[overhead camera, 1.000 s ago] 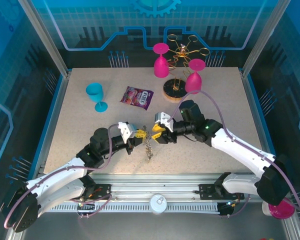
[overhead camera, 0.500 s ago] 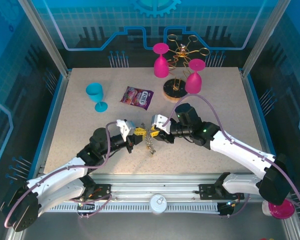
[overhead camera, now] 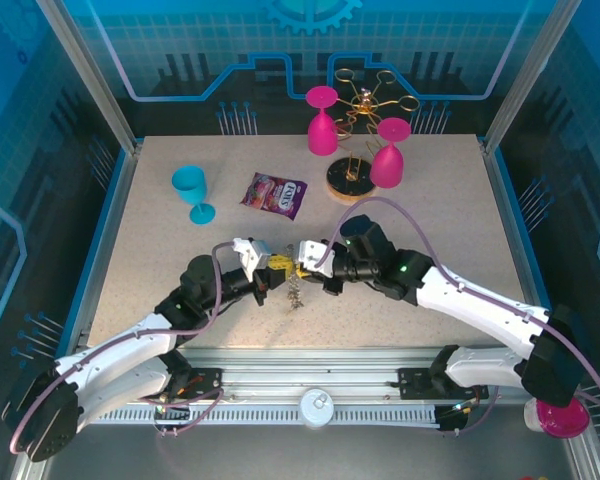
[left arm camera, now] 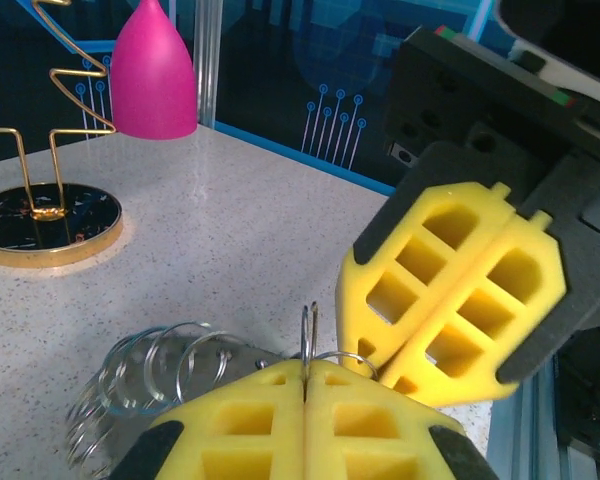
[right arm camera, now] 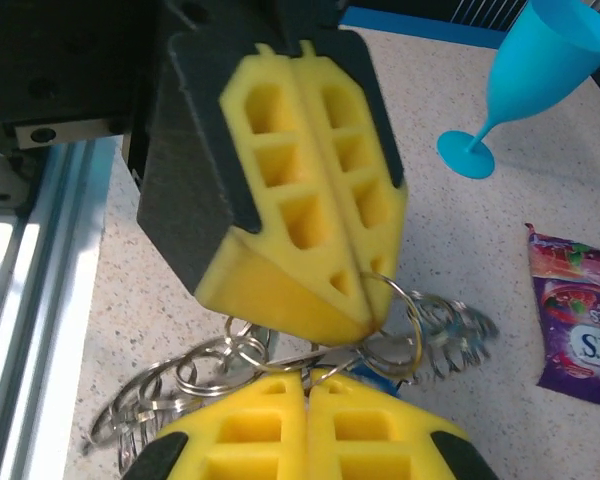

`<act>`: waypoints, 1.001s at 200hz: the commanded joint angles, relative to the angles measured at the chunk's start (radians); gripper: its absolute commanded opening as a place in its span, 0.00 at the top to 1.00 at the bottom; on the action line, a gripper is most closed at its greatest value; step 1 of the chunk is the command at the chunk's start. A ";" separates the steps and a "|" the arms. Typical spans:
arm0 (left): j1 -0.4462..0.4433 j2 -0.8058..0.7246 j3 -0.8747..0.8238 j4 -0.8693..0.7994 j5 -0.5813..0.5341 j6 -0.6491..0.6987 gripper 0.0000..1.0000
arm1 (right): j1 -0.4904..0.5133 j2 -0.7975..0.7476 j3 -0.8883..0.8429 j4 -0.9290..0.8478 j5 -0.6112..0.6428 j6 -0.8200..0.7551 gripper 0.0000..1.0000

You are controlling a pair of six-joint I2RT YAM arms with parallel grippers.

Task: Put the keys on the keyring

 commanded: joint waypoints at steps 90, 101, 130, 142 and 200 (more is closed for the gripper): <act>0.005 0.019 -0.028 0.174 0.123 0.041 1.00 | -0.254 -0.004 0.044 0.031 -0.593 0.239 0.70; 0.005 0.021 -0.038 0.187 0.139 0.043 1.00 | -0.254 0.007 0.052 0.055 -0.605 0.264 0.70; 0.005 0.022 -0.042 0.208 0.168 0.047 1.00 | -0.253 0.027 0.055 0.076 -0.617 0.271 0.70; 0.004 0.025 -0.041 0.217 0.178 0.046 1.00 | -0.250 0.039 0.059 0.065 -0.621 0.262 0.71; 0.005 0.042 -0.034 0.246 0.220 0.024 1.00 | -0.238 0.079 0.061 0.033 -0.605 0.223 0.78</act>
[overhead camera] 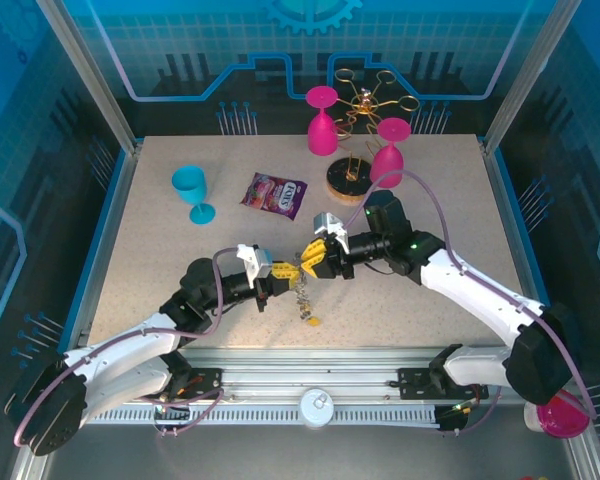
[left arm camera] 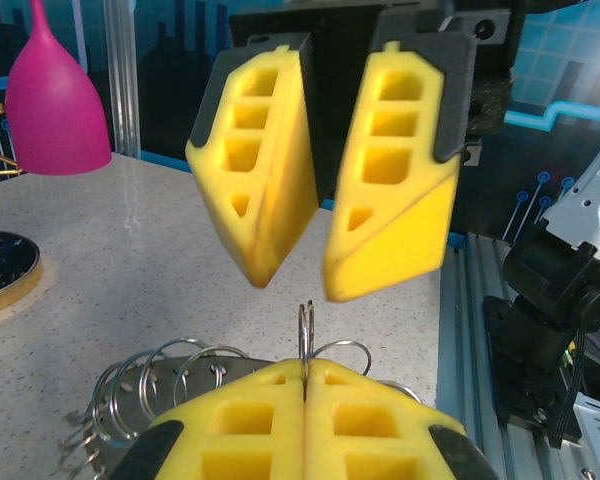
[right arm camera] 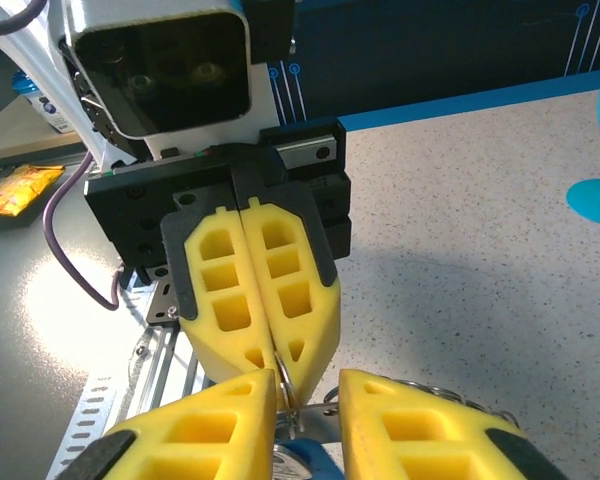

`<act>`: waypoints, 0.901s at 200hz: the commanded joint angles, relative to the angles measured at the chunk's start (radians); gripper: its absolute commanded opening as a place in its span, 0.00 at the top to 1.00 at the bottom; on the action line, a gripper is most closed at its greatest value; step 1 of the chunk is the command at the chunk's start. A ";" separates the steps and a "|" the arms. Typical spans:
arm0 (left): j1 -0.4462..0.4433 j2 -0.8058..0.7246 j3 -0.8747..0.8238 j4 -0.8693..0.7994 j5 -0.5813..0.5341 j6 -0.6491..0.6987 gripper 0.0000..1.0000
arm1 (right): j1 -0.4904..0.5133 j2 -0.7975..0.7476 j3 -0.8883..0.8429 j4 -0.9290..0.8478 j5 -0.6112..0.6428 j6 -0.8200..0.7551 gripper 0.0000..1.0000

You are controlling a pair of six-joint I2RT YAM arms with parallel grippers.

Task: Put the keys on the keyring

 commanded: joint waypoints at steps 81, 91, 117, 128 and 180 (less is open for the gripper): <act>0.004 0.017 0.014 0.122 0.067 -0.017 1.00 | 0.010 0.052 0.035 -0.046 -0.082 -0.040 0.85; 0.004 0.021 0.014 0.129 0.068 -0.019 1.00 | 0.010 0.055 0.038 -0.050 -0.084 -0.044 0.88; 0.005 0.026 0.015 0.137 0.067 -0.024 1.00 | 0.010 0.057 0.052 -0.067 -0.096 -0.052 1.00; 0.005 0.025 0.019 0.113 0.044 -0.022 1.00 | 0.013 0.054 0.064 -0.094 -0.083 -0.063 1.00; 0.008 -0.021 0.124 -0.292 -0.066 0.106 0.85 | 0.066 0.069 0.188 -0.392 0.119 -0.232 1.00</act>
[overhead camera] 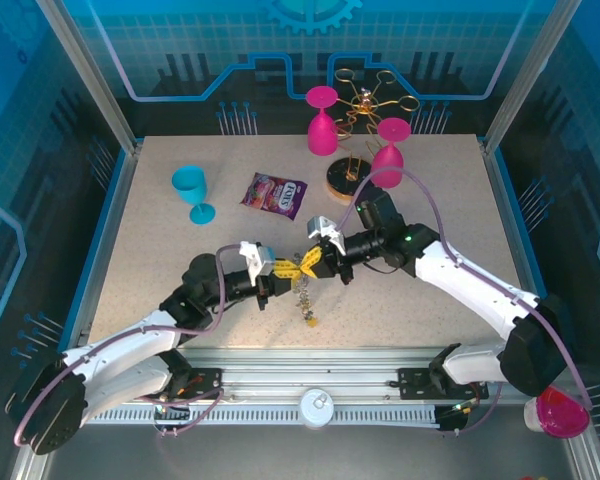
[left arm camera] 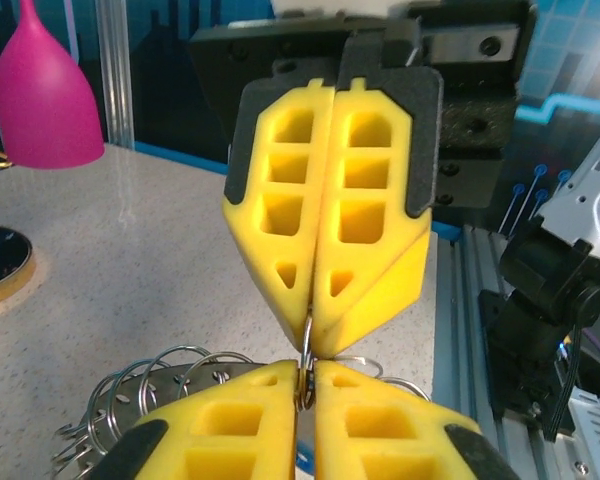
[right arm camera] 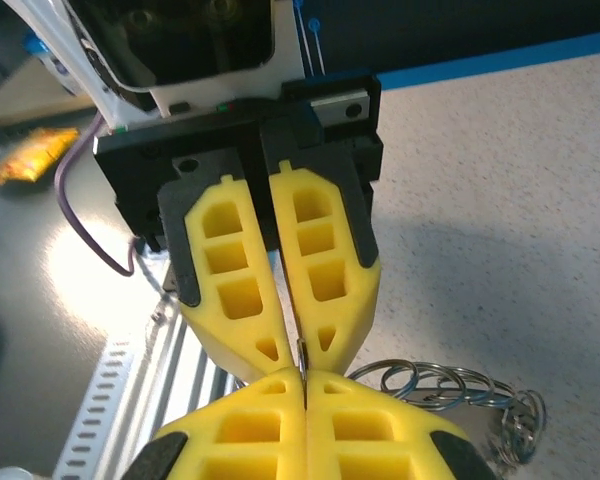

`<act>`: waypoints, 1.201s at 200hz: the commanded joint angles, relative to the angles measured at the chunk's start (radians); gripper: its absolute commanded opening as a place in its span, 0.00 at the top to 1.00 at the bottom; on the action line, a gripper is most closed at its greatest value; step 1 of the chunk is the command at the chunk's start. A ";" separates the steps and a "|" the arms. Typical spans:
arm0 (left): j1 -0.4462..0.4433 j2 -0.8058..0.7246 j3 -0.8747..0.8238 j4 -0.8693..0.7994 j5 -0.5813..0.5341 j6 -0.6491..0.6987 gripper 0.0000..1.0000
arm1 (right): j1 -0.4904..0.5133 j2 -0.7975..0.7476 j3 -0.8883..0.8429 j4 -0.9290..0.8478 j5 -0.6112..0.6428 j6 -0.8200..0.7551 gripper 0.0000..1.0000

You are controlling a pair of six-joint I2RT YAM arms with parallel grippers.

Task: Put the keys on the keyring

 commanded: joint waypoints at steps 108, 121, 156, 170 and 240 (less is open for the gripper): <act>0.012 0.012 0.138 -0.278 0.019 0.171 1.00 | 0.105 0.062 0.202 -0.307 0.139 -0.153 0.98; 0.012 0.002 0.126 -0.256 0.024 0.172 1.00 | 0.055 0.010 0.137 -0.205 0.076 -0.082 0.78; 0.012 -0.015 0.079 -0.145 0.051 0.154 1.00 | -0.020 -0.055 0.007 -0.028 -0.015 0.038 0.70; 0.013 -0.014 0.073 -0.118 0.059 0.143 1.00 | -0.021 -0.048 -0.008 -0.014 -0.020 0.046 0.71; 0.012 -0.006 0.056 -0.050 0.112 0.113 1.00 | -0.018 -0.017 -0.025 0.005 0.001 0.041 0.75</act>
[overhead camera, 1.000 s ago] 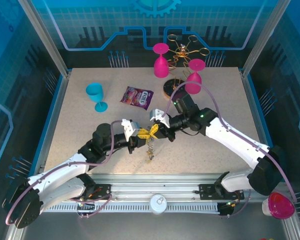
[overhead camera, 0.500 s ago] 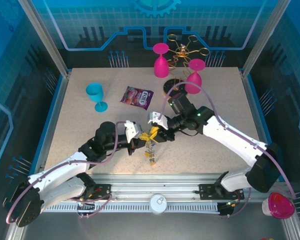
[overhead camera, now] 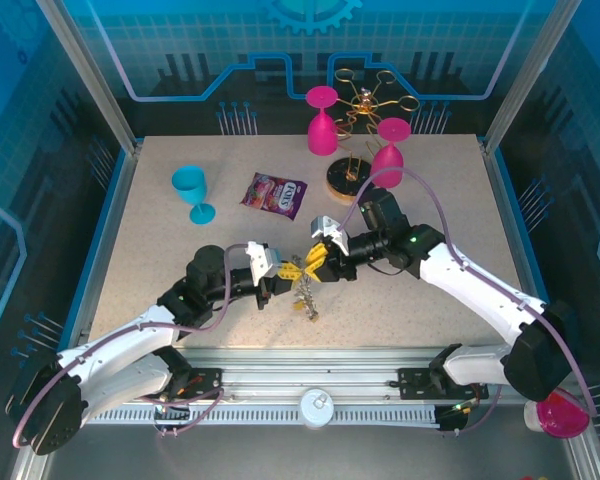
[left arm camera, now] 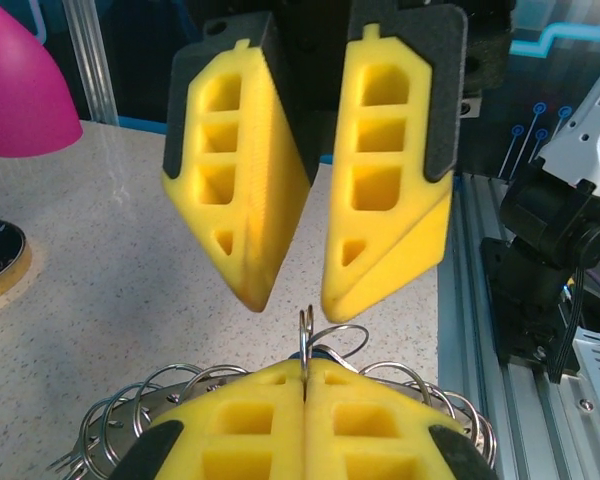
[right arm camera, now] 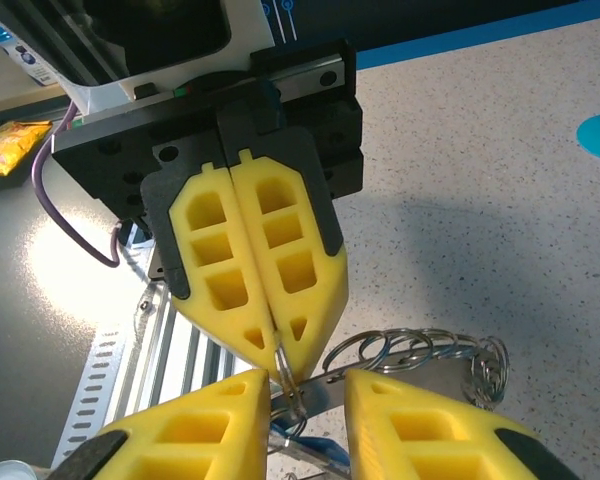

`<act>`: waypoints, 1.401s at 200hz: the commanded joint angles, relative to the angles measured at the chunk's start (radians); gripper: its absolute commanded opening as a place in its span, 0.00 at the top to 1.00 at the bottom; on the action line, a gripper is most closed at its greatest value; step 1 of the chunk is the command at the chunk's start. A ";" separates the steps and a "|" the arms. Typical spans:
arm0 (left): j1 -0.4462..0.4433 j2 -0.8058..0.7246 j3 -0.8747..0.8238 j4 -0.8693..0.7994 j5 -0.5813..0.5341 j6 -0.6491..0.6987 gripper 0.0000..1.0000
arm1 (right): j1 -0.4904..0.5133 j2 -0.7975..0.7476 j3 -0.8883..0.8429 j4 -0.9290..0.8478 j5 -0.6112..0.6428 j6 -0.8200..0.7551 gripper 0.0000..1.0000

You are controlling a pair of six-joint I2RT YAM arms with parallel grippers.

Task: Put the keys on the keyring

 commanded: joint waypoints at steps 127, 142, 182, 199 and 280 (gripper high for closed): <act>0.006 0.004 0.071 -0.127 -0.050 0.038 0.82 | 0.077 0.076 0.150 -0.242 0.051 -0.155 1.00; 0.006 0.009 0.089 -0.165 -0.046 0.056 0.82 | 0.103 0.096 0.189 -0.296 0.089 -0.186 1.00; 0.007 0.021 0.122 -0.226 -0.005 0.104 1.00 | 0.154 0.158 0.302 -0.431 0.136 -0.250 1.00; 0.007 0.014 0.113 -0.208 -0.003 0.112 1.00 | 0.119 0.117 0.259 -0.343 0.109 -0.188 0.98; 0.007 -0.022 0.036 -0.018 -0.024 0.021 1.00 | 0.032 -0.073 -0.049 0.013 0.158 0.013 0.60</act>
